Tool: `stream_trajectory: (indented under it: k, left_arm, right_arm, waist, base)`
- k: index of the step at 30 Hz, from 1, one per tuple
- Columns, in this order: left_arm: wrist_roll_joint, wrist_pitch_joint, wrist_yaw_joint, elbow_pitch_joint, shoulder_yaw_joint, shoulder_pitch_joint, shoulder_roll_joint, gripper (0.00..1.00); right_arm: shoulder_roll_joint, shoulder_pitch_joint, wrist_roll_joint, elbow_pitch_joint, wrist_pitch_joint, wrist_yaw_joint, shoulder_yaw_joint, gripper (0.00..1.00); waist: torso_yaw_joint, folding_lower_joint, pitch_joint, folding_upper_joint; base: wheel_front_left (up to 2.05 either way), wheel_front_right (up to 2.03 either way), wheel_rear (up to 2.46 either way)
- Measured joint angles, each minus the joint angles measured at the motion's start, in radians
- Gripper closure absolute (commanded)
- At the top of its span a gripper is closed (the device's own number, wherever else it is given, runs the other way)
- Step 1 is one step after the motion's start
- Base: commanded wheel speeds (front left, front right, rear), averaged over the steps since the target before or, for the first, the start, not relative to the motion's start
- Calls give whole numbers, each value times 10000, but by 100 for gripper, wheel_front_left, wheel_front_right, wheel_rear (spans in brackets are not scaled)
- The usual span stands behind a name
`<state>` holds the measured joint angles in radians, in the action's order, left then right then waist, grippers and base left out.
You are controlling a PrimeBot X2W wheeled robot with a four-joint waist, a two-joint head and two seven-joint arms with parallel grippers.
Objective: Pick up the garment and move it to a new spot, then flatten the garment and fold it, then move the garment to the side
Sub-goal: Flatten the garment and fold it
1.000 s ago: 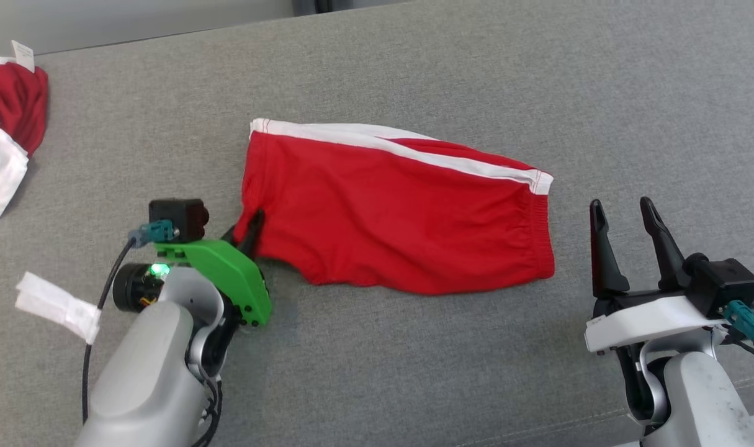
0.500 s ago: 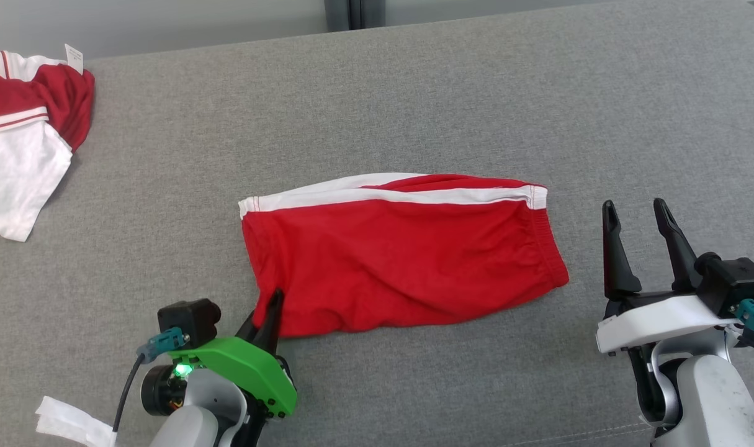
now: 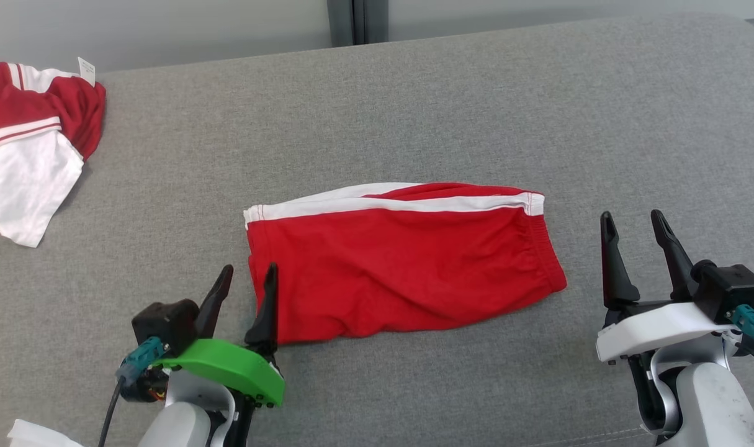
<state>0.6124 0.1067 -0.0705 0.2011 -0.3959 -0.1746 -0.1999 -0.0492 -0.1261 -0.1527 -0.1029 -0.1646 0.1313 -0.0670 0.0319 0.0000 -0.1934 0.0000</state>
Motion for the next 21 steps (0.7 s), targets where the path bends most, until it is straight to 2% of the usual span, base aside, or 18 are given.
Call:
stream_trajectory:
  k: [6,10,14,21]
  left_arm:
    - [-665,1131,-12,-217,-23,-191,-27,0]
    - [-1197,1344,-211,-119,-119,-191,-38,0]
    - [-1243,1475,-314,-71,-35,-75,50,0]
    - [-1298,1511,-293,25,58,68,224,0]
  right_arm:
    - [0,208,69,-107,86,0,-113,0]
    - [-2,314,151,-171,140,2,-138,0]
    - [-2,405,178,-387,309,0,-109,0]
    - [-6,342,462,-965,1455,0,40,0]
  waist:
    - [-70,0,394,0]
    - [-140,0,650,0]
    - [-262,0,813,0]
    - [-652,0,931,0]
  base:
    - [0,0,0]
    - [0,0,0]
    - [0,0,0]
    - [0,0,0]
